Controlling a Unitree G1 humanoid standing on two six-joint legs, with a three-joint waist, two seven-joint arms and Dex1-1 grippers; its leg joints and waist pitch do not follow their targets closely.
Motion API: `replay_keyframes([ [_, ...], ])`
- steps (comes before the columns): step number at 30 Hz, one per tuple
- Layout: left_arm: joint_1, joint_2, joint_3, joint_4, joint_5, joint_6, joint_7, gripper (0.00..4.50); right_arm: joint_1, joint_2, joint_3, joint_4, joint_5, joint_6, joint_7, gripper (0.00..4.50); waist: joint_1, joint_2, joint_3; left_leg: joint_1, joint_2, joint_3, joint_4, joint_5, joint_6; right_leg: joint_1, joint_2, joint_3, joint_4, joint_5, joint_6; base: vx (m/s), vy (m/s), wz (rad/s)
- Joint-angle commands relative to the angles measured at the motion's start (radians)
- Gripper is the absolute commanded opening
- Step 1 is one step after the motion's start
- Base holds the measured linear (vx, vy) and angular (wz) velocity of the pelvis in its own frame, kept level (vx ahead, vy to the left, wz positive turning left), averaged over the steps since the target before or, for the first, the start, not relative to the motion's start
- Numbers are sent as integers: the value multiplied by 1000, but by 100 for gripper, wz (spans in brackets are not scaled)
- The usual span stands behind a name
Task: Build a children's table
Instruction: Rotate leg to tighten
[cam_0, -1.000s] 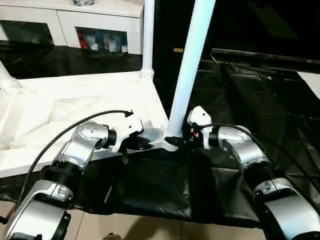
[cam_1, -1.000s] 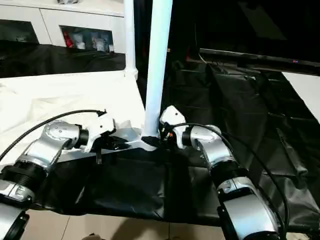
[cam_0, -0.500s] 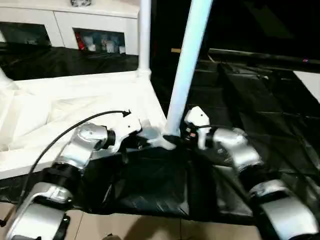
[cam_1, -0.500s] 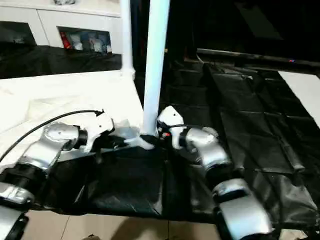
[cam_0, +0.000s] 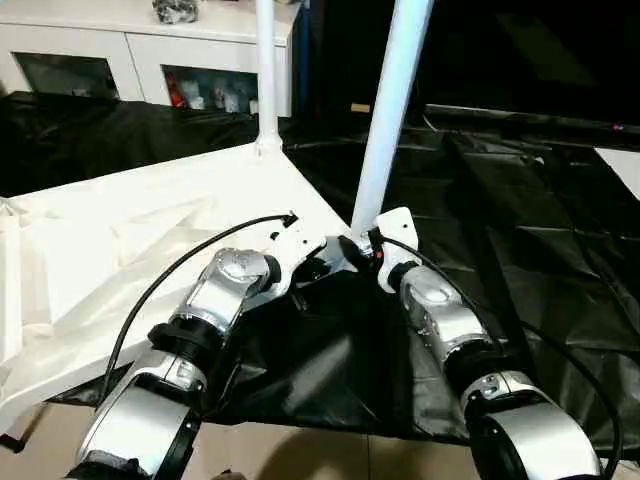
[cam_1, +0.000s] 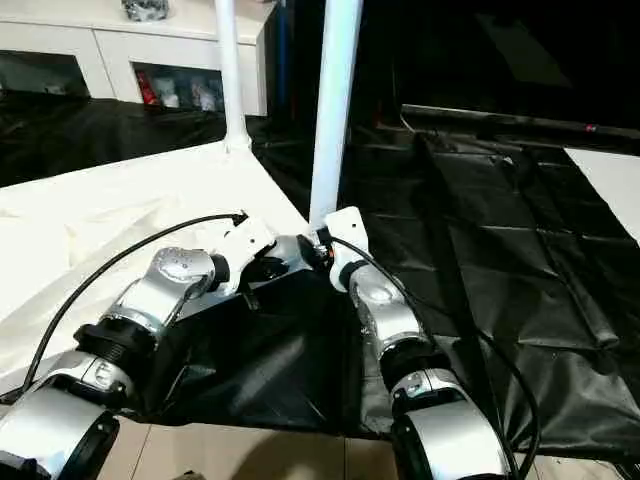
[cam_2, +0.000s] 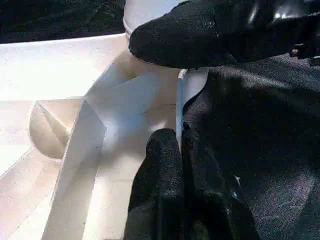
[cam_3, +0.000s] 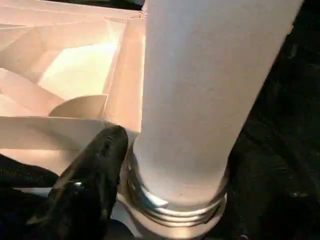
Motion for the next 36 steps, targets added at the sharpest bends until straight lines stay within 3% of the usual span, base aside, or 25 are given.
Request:
replay_keyframes([
  [1, 19, -15, -4, -7, -23, -37, -1, 0, 8, 27, 52, -13, -9, -9, 94, 364, 3, 0, -50, -2, -6, 4, -76, -373, 30, 36, -33, 19, -96, -438, -118, 0, 0, 0],
  [3, 44, 20, -5, -47, -51, -72, -99, 0, 8, -24, 54, -37, -8, -12, 153, 395, 3, -1, -53, -10, -5, 4, -78, -340, 35, 43, -34, 19, -93, -408, -122, 0, 0, 0],
  [7, 74, 68, 1, -104, -88, -67, -202, 0, 9, -106, 67, -72, 4, -18, 293, 395, 8, -10, -58, -8, -3, 12, -70, -266, 55, 46, -33, 23, -82, -301, -159, 0, 0, 0],
  [11, 89, 112, -1, -119, -100, -86, -271, 0, 13, -171, 87, -95, 3, -40, 439, 395, 16, -4, -62, -10, -1, 18, -62, -168, 75, 53, -30, 21, -63, -142, -210, 0, 0, 0],
  [15, 104, 153, -5, -145, -117, -100, -351, 0, 32, -238, 124, -142, 27, -25, 657, 395, 18, -2, -63, -10, 2, 17, -59, -150, 95, 60, -26, 17, -51, -61, -245, 0, 0, 0],
  [19, 124, 196, -19, -179, -134, -97, -438, 0, 54, -300, 179, -194, 42, 3, 852, 395, 25, -5, -59, -9, 7, 20, -58, -173, 103, 57, -27, 17, -52, -91, -252, 0, 0, 0],
  [23, 135, 224, -24, -198, -142, -103, -499, 0, 48, -314, 192, -196, 36, -4, 908, 395, 27, -8, -54, -5, 7, 19, -64, -232, 70, 52, -33, 19, -65, -226, -221, 0, 0, 0],
  [25, 140, 239, -31, -209, -146, -99, -529, 0, 38, -306, 187, -193, 41, 2, 917, 395, 25, -7, -53, -4, 8, 18, -67, -242, 58, 50, -34, 20, -67, -250, -213, 0, 0, 0],
  [35, 144, 255, -41, -221, -147, -96, -566, 0, 37, -290, 215, -201, 33, -15, 959, 395, 26, -12, -55, -4, 7, 19, -64, -203, 58, 51, -31, 21, -57, -169, -231, 0, 0, 0],
  [36, 144, 255, -40, -221, -147, -96, -566, 0, 35, -287, 214, -199, 33, -11, 962, 380, 27, -14, -55, -4, 7, 19, -64, -202, 59, 52, -31, 21, -57, -174, -228, 0, 0, 0],
])
